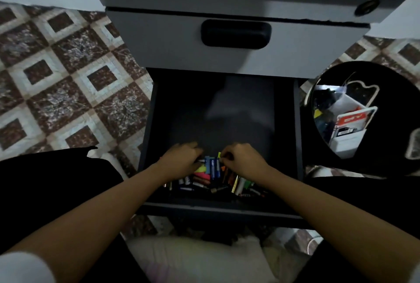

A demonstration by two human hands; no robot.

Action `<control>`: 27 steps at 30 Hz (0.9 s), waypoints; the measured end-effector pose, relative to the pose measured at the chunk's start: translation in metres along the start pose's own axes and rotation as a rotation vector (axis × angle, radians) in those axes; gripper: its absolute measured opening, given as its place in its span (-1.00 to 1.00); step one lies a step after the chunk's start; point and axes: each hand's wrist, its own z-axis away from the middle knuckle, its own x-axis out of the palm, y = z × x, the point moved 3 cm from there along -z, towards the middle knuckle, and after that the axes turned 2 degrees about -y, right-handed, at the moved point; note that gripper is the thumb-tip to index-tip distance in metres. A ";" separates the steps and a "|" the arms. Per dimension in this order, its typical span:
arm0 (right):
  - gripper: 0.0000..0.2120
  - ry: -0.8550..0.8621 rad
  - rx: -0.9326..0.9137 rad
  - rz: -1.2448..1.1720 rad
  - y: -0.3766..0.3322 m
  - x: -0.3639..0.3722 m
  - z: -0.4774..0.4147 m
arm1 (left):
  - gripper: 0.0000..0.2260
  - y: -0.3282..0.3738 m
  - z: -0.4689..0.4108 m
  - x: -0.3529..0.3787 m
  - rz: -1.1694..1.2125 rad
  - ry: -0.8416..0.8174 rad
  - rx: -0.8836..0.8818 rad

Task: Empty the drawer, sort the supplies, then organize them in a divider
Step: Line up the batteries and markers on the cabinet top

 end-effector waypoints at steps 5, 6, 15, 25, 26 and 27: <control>-0.77 0.026 0.038 0.045 -0.002 0.007 -0.001 | -0.83 -0.012 0.003 -0.018 0.514 0.174 -0.190; -0.75 0.029 0.052 0.058 -0.002 0.010 -0.002 | -0.84 -0.014 0.004 -0.021 0.583 0.202 -0.225; -0.70 0.034 0.122 0.113 -0.011 0.023 -0.002 | -0.90 -0.018 0.003 -0.020 0.676 0.198 -0.283; -0.83 0.127 0.447 -0.627 0.018 -0.014 -0.014 | -0.76 0.004 -0.002 -0.020 0.468 0.049 -0.079; -0.85 0.143 0.461 -0.738 0.022 -0.018 -0.013 | -0.75 0.008 -0.002 -0.019 0.402 0.039 -0.024; -0.87 0.145 0.474 -0.840 0.024 -0.021 -0.011 | -0.75 0.013 -0.002 -0.018 0.334 0.027 0.030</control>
